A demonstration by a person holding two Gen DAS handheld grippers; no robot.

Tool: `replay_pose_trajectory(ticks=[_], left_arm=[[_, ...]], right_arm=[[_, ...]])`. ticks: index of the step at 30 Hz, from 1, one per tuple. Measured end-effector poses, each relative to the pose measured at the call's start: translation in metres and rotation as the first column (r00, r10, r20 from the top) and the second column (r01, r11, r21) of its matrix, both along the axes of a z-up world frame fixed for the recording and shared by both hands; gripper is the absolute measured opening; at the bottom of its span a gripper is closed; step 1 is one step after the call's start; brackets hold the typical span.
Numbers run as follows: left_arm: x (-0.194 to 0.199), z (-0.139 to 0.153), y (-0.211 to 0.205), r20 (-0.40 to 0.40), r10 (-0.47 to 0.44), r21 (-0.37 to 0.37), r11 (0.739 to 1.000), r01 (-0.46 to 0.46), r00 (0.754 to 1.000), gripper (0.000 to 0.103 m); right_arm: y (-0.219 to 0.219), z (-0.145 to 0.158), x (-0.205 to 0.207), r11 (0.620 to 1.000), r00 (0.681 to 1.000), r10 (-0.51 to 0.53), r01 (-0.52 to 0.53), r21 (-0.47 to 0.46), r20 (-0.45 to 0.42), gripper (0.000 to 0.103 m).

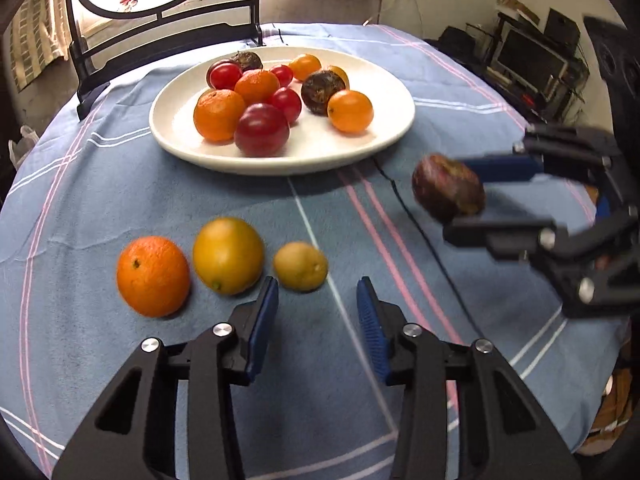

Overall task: Organize fruits
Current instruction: 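Grasp a small yellow fruit with the left tool while the right tool grasps another brown fruit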

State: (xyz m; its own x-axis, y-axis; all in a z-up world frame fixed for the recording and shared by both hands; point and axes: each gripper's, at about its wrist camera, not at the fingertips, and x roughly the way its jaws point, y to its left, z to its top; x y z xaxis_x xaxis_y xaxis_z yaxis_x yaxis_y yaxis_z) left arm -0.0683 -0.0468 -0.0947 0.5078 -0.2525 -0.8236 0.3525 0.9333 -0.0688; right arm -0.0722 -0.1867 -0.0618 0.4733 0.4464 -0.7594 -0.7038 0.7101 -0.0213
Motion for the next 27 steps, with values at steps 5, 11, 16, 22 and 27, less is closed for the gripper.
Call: replay_pose_trajectory(ticks=[5,11,16,22,27], left_arm=[[0.017,-0.003,-0.007,0.002,0.050,0.012,0.999,-0.050,0.999,0.029],[0.028,-0.001,-0.012,-0.002,0.070,0.002,0.998,-0.070,0.998,0.029],[0.036,-0.004,-0.016,0.013,0.079,0.030,0.996,-0.080,0.997,0.025],[0.022,0.006,-0.009,0.053,0.052,0.026,0.998,-0.053,0.997,0.025],[0.013,0.045,0.002,0.196,0.057,0.029,0.998,-0.064,0.979,0.025]], right_arm=[[-0.003,-0.004,-0.002,1.000,1.000,-0.002,0.002,0.023,-0.010,0.042],[-0.009,-0.004,-0.005,0.999,1.000,-0.016,0.016,0.034,-0.013,0.042],[-0.012,-0.003,-0.007,0.999,1.000,-0.023,0.024,0.040,-0.011,0.042],[-0.015,0.003,-0.010,0.998,0.999,-0.042,0.041,0.053,0.002,0.042],[-0.016,0.022,-0.005,0.993,0.996,-0.076,0.072,0.088,0.043,0.042]])
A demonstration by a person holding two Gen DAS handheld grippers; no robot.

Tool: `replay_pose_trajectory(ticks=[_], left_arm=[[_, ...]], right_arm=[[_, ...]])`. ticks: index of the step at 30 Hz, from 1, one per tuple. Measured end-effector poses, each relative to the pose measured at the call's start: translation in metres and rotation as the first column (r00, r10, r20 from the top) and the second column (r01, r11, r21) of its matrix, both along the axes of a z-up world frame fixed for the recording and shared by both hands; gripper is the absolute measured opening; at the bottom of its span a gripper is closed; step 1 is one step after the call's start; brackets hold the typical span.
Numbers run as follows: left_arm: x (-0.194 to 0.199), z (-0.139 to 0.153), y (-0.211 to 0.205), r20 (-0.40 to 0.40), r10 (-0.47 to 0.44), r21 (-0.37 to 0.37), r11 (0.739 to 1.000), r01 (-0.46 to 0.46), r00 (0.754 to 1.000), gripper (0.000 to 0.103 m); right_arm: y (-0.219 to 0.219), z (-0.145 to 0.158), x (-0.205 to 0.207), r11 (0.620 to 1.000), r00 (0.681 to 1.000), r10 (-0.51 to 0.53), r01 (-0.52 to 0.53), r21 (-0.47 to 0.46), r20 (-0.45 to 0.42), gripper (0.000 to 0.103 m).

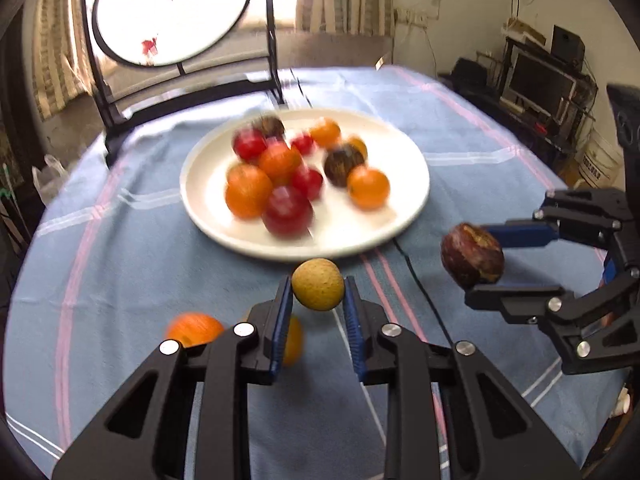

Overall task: Organize fruits
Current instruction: 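Grasp a small yellow fruit with the left tool while the right tool grasps another brown fruit, then lower the yellow fruit and brown fruit onto the plate and open both tools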

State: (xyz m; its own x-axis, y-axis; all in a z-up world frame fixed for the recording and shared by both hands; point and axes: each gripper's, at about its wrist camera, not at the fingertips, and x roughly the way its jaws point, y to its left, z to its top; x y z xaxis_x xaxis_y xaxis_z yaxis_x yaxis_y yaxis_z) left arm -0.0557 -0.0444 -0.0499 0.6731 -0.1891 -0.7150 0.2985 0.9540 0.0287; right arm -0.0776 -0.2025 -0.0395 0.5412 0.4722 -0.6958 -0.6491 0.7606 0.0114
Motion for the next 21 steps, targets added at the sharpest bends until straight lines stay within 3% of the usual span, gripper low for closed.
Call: replay_pose_trajectory(ticks=[3,8,13,21], left_arm=[[0.013,0.024,0.008,0.087,0.048,0.014,0.999,-0.049,0.995,0.025],[0.053,0.047,0.011,0.149,0.101,0.016,0.994,-0.105,0.984,0.025],[0.092,0.049,0.008,0.152,0.124,0.023,0.991,-0.129,0.981,0.025],[0.122,0.029,0.005,0.115,0.118,0.007,0.993,-0.119,0.986,0.025]], right_arm=[[-0.002,0.022,0.011,0.998,0.998,-0.047,0.044,0.049,0.046,0.042],[-0.005,0.054,0.044,0.984,0.986,-0.131,0.118,0.134,0.098,0.042],[-0.005,0.062,0.080,0.966,0.979,-0.184,0.164,0.199,0.089,0.042],[0.007,0.044,0.111,0.953,0.977,-0.211,0.195,0.232,0.044,0.042]])
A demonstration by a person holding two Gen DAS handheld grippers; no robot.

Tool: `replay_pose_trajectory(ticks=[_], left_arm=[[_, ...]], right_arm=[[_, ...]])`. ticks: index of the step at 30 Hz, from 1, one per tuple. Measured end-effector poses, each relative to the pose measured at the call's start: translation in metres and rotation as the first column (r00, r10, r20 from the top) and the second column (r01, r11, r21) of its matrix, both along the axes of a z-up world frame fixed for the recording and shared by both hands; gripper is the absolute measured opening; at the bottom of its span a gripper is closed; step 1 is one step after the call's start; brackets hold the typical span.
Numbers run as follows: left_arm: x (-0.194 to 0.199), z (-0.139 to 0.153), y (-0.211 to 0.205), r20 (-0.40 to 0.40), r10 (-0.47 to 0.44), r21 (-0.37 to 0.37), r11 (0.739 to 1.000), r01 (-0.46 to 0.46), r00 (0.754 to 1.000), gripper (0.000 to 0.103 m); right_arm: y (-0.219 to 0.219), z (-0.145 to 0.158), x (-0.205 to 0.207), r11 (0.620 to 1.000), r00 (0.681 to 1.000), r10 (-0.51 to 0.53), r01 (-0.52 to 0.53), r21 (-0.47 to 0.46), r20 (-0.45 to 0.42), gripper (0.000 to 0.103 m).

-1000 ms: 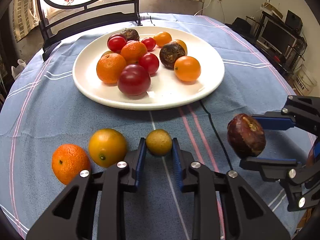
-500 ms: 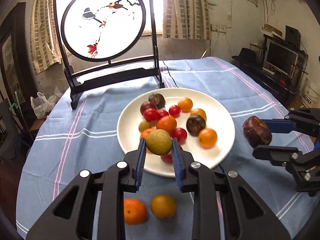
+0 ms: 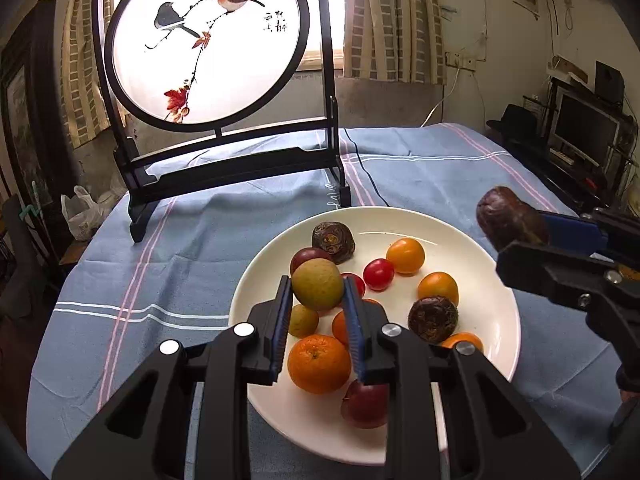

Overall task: Organize fruits
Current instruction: 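Lower the yellow fruit and brown fruit onto the plate and open both tools, then grasp a mandarin with the left tool while the right tool grasps a yellow orange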

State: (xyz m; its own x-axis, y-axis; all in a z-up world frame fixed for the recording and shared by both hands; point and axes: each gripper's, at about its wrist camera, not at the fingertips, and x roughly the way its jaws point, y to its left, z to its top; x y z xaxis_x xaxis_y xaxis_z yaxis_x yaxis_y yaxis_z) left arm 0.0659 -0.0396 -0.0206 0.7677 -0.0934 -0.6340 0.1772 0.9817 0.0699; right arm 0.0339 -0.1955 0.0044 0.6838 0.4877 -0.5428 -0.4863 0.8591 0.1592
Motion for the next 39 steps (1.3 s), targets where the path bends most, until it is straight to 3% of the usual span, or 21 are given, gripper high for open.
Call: replay_pose_trajectory(ticks=[11,13,14,21,26,28,32,35,39], left_arm=[[0.011,-0.020,-0.001,-0.051,-0.006,0.033,0.999,0.008,0.999,0.025],[0.011,-0.020,-0.003,-0.052,-0.010,0.036,0.999,0.012,0.999,0.045],[0.009,-0.020,-0.003,-0.045,-0.009,0.039,0.999,0.011,0.999,0.048],[-0.007,-0.004,0.003,-0.016,-0.024,0.023,0.999,0.024,1.000,0.050],[-0.038,0.014,0.028,0.041,-0.022,0.045,0.999,0.020,0.999,0.062],[-0.053,0.020,0.045,0.063,-0.011,0.063,0.998,0.007,0.998,0.069],[-0.083,0.020,0.077,0.059,-0.008,0.096,0.995,0.003,0.998,0.069],[-0.103,0.012,0.097,0.036,-0.008,0.132,0.991,0.004,0.999,0.069],[-0.126,-0.001,0.117,-0.018,-0.052,0.117,0.992,0.054,0.998,0.070]], right_arm=[[0.005,-0.030,0.021,0.998,0.997,-0.051,0.048,-0.043,-0.064,0.044],[0.001,-0.031,0.023,0.998,0.996,-0.067,0.065,-0.021,-0.066,0.059],[-0.001,-0.031,0.023,0.997,0.995,-0.071,0.070,-0.015,-0.067,0.059],[-0.001,-0.006,-0.005,1.000,1.000,-0.031,0.031,0.002,-0.005,0.059],[0.023,-0.002,-0.057,0.990,0.994,0.104,-0.102,-0.101,0.018,0.061],[0.037,-0.011,-0.078,0.976,0.984,0.178,-0.179,-0.127,-0.017,0.062],[0.069,-0.041,-0.102,0.942,0.953,0.278,-0.296,-0.156,-0.123,0.062],[0.089,-0.067,-0.102,0.926,0.940,0.287,-0.322,-0.198,-0.187,0.062],[0.107,-0.086,-0.087,0.924,0.932,0.269,-0.321,-0.210,-0.241,0.061]])
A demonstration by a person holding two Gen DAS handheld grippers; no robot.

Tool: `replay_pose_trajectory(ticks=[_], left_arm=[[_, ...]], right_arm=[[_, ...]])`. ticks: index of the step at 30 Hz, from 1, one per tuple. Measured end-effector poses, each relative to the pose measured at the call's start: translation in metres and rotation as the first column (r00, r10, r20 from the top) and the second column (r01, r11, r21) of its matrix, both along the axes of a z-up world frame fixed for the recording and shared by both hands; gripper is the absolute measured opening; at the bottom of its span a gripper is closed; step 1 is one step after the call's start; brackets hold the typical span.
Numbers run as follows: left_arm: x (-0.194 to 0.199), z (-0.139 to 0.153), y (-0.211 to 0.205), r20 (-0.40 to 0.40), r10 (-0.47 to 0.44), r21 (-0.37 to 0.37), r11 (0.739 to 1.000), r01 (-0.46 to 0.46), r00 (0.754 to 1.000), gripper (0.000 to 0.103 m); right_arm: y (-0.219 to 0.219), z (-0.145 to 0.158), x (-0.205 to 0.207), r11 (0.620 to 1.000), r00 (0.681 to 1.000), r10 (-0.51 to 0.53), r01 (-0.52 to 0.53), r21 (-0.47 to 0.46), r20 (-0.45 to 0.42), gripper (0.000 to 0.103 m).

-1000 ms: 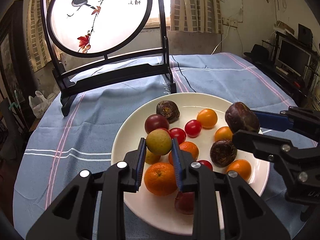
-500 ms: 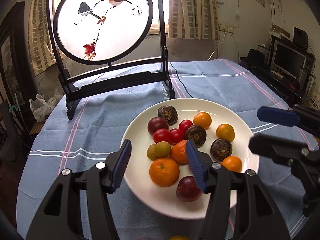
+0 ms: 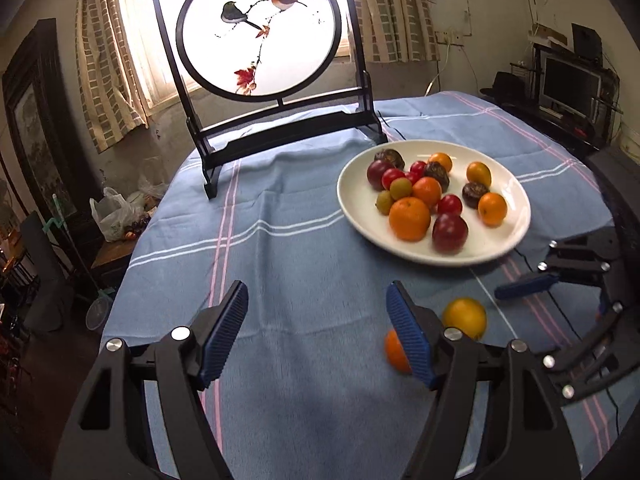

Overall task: Organize fruits
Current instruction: 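Grasp a mandarin with the left tool while the right tool grasps a yellow orange, then carry the mandarin and yellow orange onto the plate and open both tools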

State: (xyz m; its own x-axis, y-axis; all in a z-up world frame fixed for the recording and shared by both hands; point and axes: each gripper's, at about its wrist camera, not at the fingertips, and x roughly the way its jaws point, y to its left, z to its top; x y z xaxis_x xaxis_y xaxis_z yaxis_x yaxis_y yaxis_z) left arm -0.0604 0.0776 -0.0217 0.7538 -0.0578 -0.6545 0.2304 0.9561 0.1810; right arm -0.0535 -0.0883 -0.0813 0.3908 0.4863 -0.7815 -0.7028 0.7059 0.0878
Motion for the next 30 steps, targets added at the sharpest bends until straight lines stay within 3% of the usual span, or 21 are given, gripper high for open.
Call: replay_pose_trajectory(ticks=[3,5,6,12,16,17,19,21,23,26,30], left_arm=[[-0.009,-0.012,0.004,-0.037,-0.039,-0.011,0.999,0.039,0.999,0.071],[-0.013,-0.019,-0.001,-0.056,-0.077,-0.015,0.997,0.076,0.995,0.071],[-0.014,-0.023,-0.005,-0.065,-0.096,-0.011,0.995,0.096,0.993,0.071],[-0.012,-0.046,-0.037,-0.121,-0.180,-0.002,0.983,0.181,0.976,0.071],[0.001,-0.059,-0.051,-0.154,-0.173,0.003,0.984,0.176,0.973,0.071],[0.005,-0.062,-0.052,-0.162,-0.161,0.006,0.986,0.164,0.974,0.070],[0.014,-0.067,-0.052,-0.188,-0.135,-0.001,0.991,0.137,0.973,0.051],[0.018,-0.067,-0.049,-0.217,-0.137,-0.055,0.990,0.128,0.967,0.043],[0.014,-0.065,-0.052,-0.204,-0.132,-0.023,0.991,0.130,0.970,0.043],[0.008,-0.047,-0.053,-0.166,-0.151,-0.050,0.988,0.145,0.974,0.043],[0.010,-0.007,-0.061,-0.027,-0.108,-0.021,0.994,0.107,0.994,0.043]], right_arm=[[0.008,-0.006,0.009,1.000,1.000,-0.008,0.009,0.007,-0.024,0.059],[0.010,-0.006,0.011,1.000,1.000,-0.015,0.015,-0.004,-0.012,0.040],[0.009,-0.005,0.011,1.000,1.000,-0.015,0.015,-0.003,-0.013,0.038],[-0.020,0.013,-0.003,0.998,0.998,-0.052,0.051,0.021,0.024,0.038],[-0.044,0.020,-0.007,0.995,0.995,-0.092,0.091,0.042,0.031,0.038],[-0.049,0.021,-0.008,0.994,0.994,-0.102,0.100,0.047,0.032,0.038],[-0.056,0.021,-0.008,0.992,0.993,-0.112,0.110,0.062,0.023,0.038],[-0.062,0.021,-0.008,0.991,0.992,-0.121,0.119,0.066,0.024,0.038],[-0.067,0.021,-0.008,0.989,0.992,-0.127,0.125,0.076,0.022,0.038],[-0.074,0.026,-0.010,0.988,0.991,-0.132,0.128,0.086,0.037,0.038],[-0.086,0.047,-0.007,0.981,0.984,-0.158,0.146,0.130,0.086,0.038]])
